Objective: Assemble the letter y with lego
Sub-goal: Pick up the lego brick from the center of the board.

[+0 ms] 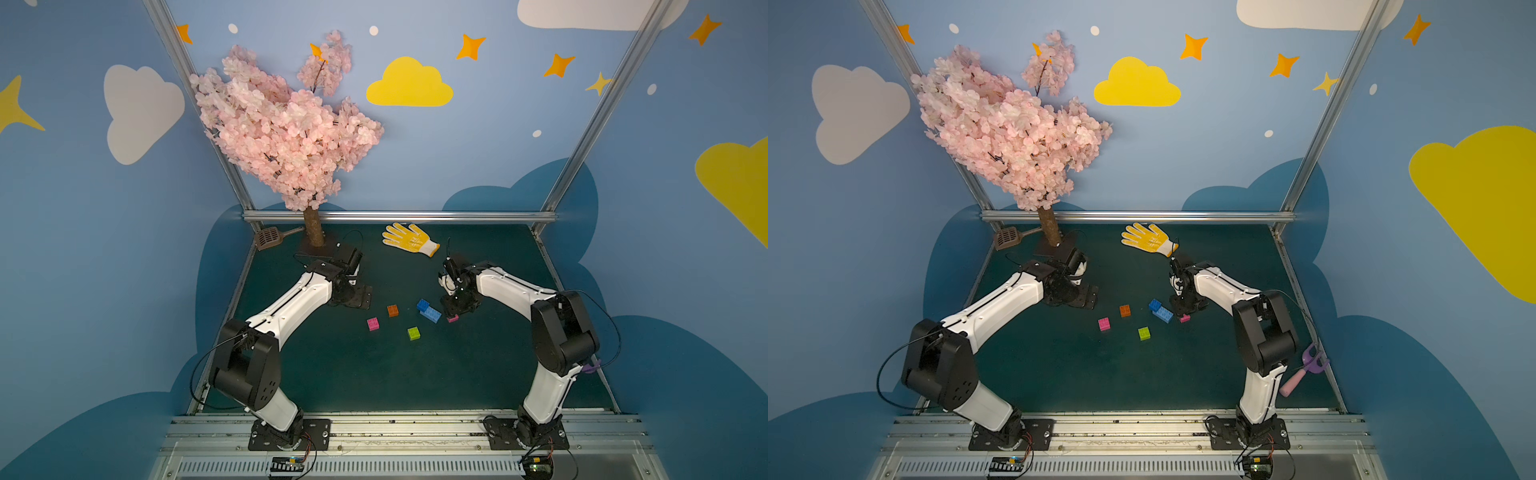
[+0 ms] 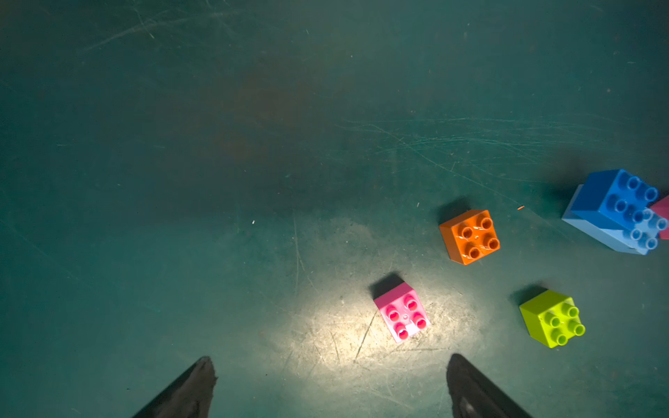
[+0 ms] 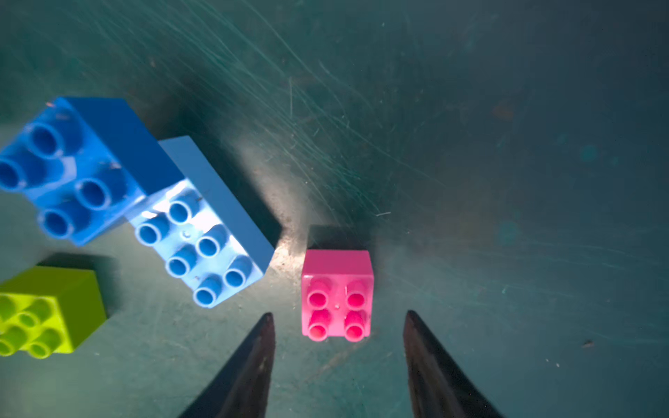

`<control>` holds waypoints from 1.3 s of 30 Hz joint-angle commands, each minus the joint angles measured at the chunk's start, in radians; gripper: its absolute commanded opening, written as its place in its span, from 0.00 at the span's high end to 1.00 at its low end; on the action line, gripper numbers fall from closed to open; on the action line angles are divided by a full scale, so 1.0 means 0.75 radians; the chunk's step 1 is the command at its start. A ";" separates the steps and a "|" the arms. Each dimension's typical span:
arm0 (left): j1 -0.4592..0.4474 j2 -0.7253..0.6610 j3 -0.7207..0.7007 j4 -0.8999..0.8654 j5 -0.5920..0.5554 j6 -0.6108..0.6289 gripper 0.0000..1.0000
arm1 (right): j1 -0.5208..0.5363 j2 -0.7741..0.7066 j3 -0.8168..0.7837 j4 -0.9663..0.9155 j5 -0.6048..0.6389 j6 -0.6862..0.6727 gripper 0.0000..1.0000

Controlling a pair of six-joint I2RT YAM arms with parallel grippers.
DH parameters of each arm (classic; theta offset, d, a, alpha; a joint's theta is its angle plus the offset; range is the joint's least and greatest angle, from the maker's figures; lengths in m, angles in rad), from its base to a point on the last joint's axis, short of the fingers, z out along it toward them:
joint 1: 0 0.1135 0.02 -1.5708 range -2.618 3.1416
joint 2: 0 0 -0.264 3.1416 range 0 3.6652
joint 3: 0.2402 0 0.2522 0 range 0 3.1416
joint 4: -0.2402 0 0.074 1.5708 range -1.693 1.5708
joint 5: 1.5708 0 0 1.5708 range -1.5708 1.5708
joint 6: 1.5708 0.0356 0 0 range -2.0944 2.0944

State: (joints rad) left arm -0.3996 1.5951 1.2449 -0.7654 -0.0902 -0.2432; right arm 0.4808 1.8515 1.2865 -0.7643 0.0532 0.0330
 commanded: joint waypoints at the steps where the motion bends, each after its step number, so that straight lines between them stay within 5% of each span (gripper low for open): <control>1: 0.003 -0.053 -0.025 0.005 0.022 -0.021 0.03 | 0.003 0.018 0.009 -0.024 0.017 -0.020 0.45; 20: 0.040 -0.088 -0.044 0.049 0.069 -0.066 0.05 | 0.000 0.106 0.051 -0.008 0.004 -0.054 0.56; 35: 0.048 -0.076 -0.040 0.041 0.067 -0.063 0.04 | -0.002 0.115 0.063 0.004 0.009 -0.042 0.54; 39: 0.049 -0.077 -0.041 0.041 0.061 -0.064 0.04 | -0.002 0.110 0.052 0.015 -0.003 -0.038 0.61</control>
State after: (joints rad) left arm -0.3668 1.5486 1.2205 -0.7319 -0.0441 -0.2882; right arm 0.4805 1.9244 1.3109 -0.7570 0.0605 -0.0017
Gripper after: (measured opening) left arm 0.957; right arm 0.401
